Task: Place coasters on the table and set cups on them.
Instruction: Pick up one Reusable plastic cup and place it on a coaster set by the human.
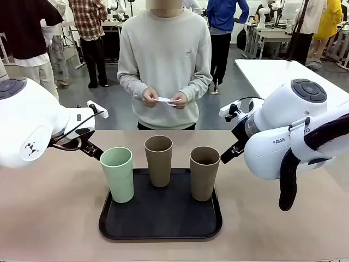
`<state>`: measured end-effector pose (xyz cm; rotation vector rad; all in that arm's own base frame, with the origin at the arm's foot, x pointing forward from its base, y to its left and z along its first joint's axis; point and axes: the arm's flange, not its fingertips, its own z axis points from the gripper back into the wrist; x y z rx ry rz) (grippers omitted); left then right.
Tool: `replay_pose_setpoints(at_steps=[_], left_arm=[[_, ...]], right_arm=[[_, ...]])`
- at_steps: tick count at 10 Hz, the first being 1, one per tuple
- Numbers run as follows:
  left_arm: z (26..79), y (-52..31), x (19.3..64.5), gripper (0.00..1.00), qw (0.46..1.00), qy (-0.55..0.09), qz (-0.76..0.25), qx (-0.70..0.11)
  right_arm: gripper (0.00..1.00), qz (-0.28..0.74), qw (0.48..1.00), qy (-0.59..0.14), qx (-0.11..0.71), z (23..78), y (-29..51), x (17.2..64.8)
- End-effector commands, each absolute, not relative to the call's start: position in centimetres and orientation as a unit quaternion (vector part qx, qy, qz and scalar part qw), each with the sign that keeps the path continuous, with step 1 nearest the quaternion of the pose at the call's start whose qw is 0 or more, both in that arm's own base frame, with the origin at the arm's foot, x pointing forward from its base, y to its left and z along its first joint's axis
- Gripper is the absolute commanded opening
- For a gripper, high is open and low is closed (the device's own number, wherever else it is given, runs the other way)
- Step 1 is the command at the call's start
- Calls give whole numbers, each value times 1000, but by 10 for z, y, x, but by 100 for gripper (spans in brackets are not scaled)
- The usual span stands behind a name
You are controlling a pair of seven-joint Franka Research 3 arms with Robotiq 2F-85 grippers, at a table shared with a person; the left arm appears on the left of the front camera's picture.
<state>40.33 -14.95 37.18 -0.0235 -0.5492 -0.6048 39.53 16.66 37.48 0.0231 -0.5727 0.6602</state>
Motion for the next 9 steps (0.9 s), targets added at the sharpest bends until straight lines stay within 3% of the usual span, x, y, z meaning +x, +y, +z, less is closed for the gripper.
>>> replay_pose_setpoints(at_steps=[1,9], left_arm=[[372,-150,403,100,918,-267,-294,-11],[372,-150,403,100,918,-267,-294,-11]], right_arm=[[100,320,906,-277,11,375,167,395],[100,320,906,-277,11,375,167,395]])
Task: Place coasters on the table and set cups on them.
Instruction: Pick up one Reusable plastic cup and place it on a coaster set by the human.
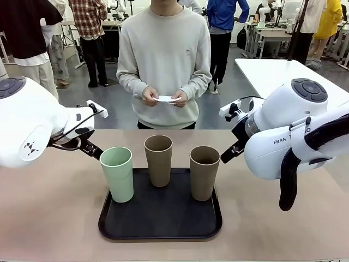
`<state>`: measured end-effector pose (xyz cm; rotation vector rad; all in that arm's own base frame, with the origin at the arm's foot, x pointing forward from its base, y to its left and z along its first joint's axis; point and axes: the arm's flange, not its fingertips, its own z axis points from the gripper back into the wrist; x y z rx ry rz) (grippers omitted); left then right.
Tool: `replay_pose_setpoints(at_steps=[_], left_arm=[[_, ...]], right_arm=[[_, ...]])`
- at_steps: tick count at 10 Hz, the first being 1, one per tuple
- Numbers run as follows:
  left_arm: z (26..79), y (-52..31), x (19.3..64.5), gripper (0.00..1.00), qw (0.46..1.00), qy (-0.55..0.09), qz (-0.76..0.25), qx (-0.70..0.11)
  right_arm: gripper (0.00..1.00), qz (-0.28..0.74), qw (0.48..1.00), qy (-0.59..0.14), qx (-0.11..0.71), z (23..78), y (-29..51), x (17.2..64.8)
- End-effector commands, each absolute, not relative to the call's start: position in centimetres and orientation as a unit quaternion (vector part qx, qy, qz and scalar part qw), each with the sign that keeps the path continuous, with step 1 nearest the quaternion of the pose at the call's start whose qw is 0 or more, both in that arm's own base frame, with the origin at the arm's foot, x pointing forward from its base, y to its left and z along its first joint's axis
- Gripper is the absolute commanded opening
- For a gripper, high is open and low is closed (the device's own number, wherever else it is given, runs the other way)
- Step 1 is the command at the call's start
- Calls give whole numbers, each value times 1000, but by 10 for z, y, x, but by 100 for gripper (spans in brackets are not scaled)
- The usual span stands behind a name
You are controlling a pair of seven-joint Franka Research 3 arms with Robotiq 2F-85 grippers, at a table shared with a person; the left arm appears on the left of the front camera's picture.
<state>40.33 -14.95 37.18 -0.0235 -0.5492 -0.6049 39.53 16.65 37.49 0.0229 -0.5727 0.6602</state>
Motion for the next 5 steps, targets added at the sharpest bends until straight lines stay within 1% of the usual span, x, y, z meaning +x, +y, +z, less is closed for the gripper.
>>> replay_pose_setpoints(at_steps=[1,5], left_arm=[[372,-150,403,100,918,-267,-294,-11],[372,-150,403,100,918,-267,-294,-11]], right_arm=[[100,320,906,-277,11,375,167,395],[100,320,906,-277,11,375,167,395]])
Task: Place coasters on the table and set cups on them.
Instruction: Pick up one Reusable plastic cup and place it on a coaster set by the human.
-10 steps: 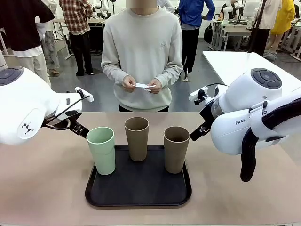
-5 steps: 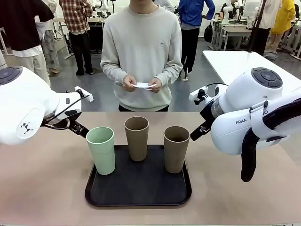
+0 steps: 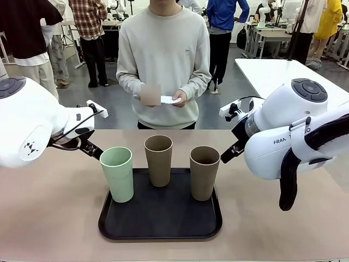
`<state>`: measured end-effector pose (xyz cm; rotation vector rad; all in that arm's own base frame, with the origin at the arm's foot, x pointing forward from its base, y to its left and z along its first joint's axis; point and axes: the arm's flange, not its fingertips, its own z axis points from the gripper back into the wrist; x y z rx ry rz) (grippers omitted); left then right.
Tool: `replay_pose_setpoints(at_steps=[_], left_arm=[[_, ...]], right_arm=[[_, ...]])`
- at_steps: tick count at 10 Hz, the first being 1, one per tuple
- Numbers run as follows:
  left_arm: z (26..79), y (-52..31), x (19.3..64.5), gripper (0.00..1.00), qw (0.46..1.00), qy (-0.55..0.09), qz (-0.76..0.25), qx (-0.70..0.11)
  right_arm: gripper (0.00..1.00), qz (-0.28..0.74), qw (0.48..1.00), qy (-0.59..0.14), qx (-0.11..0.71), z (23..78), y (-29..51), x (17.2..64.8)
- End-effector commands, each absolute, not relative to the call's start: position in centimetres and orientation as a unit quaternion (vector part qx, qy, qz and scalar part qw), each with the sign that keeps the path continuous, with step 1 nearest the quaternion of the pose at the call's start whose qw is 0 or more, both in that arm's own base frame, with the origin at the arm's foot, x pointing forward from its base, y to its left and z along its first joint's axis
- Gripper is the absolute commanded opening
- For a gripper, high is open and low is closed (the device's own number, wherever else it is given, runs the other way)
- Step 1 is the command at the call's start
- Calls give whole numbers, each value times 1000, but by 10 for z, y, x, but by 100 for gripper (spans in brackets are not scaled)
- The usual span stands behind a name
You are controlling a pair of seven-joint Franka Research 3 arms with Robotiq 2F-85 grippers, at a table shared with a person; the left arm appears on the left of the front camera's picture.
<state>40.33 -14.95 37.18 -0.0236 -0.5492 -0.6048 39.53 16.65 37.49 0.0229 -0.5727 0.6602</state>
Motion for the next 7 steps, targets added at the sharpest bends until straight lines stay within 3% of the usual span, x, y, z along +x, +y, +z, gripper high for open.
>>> replay_pose_setpoints(at_steps=[1,4,5,7], left_arm=[[372,-150,403,100,918,-267,-294,-11],[455,-110,384,100,905,-319,-269,85],[473,-99,366,100,911,-297,-280,63],[498,-82,309,100,942,-175,-287,19]], right_arm=[[100,320,906,-277,11,375,167,395],[100,287,903,-319,31,445,134,370],[100,293,901,-317,40,462,127,347],[100,317,916,-246,19,487,124,277]])
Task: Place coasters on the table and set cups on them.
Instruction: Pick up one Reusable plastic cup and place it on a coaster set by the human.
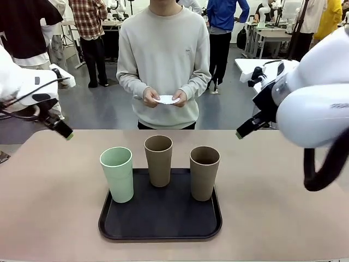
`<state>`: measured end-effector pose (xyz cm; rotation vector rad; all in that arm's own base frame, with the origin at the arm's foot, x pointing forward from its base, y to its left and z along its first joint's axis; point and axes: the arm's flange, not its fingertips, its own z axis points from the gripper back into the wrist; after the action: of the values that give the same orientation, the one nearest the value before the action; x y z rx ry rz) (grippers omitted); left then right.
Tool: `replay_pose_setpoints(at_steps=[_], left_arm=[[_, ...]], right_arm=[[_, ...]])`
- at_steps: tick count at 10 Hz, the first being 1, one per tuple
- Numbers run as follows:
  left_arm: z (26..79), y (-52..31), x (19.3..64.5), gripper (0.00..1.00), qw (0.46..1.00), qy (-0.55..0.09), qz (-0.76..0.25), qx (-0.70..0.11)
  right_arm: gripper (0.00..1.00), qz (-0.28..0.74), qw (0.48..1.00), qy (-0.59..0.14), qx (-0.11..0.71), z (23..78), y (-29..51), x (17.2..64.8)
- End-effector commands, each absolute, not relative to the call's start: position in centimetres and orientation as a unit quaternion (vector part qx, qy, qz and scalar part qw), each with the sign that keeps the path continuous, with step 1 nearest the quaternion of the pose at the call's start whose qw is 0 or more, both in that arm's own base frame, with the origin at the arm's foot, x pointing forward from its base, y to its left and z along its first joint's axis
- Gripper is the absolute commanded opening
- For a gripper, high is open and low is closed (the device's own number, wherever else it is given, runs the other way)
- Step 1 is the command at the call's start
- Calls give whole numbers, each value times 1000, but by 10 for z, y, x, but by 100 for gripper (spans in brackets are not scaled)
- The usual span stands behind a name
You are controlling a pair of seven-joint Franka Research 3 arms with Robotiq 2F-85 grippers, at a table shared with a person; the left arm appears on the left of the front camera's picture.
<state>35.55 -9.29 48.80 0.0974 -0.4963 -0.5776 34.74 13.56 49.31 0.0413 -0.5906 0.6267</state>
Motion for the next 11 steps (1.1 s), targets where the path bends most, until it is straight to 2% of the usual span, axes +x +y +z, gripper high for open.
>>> replay_pose_setpoints(at_steps=[1,3,4,5,6,7,9,10,11], left_arm=[[506,-74,280,100,947,-159,-278,16],[503,-60,232,100,953,-157,-257,35],[498,-60,236,100,949,-193,-238,72],[526,-75,275,100,950,-147,-274,25],[526,-75,275,100,950,-147,-274,25],[543,-66,257,100,949,-163,-266,37],[531,-31,266,100,935,-169,-253,-184],[535,-4,275,100,905,-172,-247,-301],[519,25,285,100,866,-194,-233,-398]], right_arm=[[100,324,915,-239,-2,497,123,243],[100,322,918,-226,-53,488,123,196],[100,325,914,-242,-1,531,139,286],[100,325,914,-242,-1,531,139,286],[100,325,914,-242,-1,531,139,286],[100,326,916,-235,-17,546,140,256],[100,223,937,-167,211,501,65,282],[100,170,907,-170,347,487,30,289],[100,127,876,-154,438,469,-12,297]])
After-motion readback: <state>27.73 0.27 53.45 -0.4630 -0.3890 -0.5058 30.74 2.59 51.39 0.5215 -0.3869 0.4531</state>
